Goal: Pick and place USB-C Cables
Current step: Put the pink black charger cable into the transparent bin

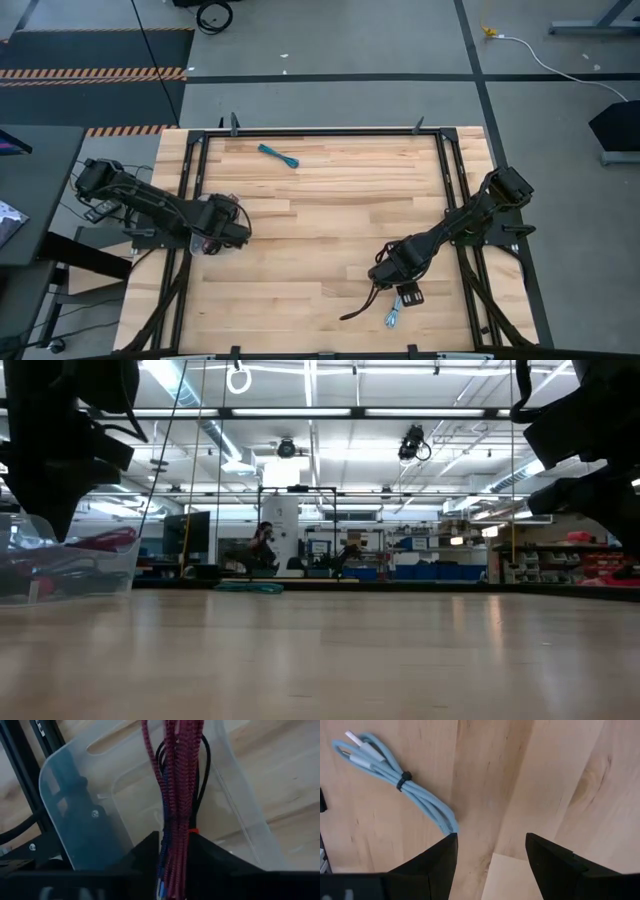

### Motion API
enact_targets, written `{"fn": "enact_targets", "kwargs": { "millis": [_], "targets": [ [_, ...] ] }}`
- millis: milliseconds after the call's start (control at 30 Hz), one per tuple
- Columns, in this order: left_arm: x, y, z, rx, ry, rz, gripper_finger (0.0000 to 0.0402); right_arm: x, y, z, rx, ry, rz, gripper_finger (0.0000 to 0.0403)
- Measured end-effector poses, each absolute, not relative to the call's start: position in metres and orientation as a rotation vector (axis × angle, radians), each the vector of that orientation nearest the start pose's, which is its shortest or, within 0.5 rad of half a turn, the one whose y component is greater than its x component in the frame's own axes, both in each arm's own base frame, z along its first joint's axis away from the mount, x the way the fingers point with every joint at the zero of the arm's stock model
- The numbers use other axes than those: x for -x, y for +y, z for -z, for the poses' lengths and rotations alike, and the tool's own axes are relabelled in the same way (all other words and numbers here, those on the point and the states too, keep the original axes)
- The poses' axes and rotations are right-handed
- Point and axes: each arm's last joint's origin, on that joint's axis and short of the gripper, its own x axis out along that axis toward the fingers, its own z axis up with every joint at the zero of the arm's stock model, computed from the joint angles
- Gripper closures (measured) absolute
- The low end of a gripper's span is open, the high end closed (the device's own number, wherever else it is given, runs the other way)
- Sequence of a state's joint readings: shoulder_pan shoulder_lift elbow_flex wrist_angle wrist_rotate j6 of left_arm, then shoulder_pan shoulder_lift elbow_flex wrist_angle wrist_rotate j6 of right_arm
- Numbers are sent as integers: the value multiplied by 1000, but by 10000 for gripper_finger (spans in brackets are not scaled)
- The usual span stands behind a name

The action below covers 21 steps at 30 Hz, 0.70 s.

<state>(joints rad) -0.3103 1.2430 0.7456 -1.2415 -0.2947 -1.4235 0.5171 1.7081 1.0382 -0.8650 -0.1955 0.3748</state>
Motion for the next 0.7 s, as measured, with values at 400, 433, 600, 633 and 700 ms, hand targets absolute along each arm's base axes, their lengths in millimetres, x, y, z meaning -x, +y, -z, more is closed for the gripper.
{"fn": "enact_targets", "kwargs": {
  "millis": [400, 433, 600, 633, 700],
  "targets": [
    [-168, -45, -194, 523, 1266, -911, 178, -249, 147, -164, -13, 1596, -248, 163],
    [-171, -46, -194, 519, 1241, -876, 179, -250, 147, -164, -4, 1589, -245, 163],
    [-177, -45, -195, 466, 1181, -845, 191, -250, 147, -164, 6, 1581, -239, 163],
    [-175, -44, -195, 452, 1186, -860, 194, -250, 147, -164, 7, 1580, -237, 163],
    [-172, -42, -195, 434, 1206, -892, 200, -250, 147, -164, 4, 1581, -234, 163]
  ]
}}
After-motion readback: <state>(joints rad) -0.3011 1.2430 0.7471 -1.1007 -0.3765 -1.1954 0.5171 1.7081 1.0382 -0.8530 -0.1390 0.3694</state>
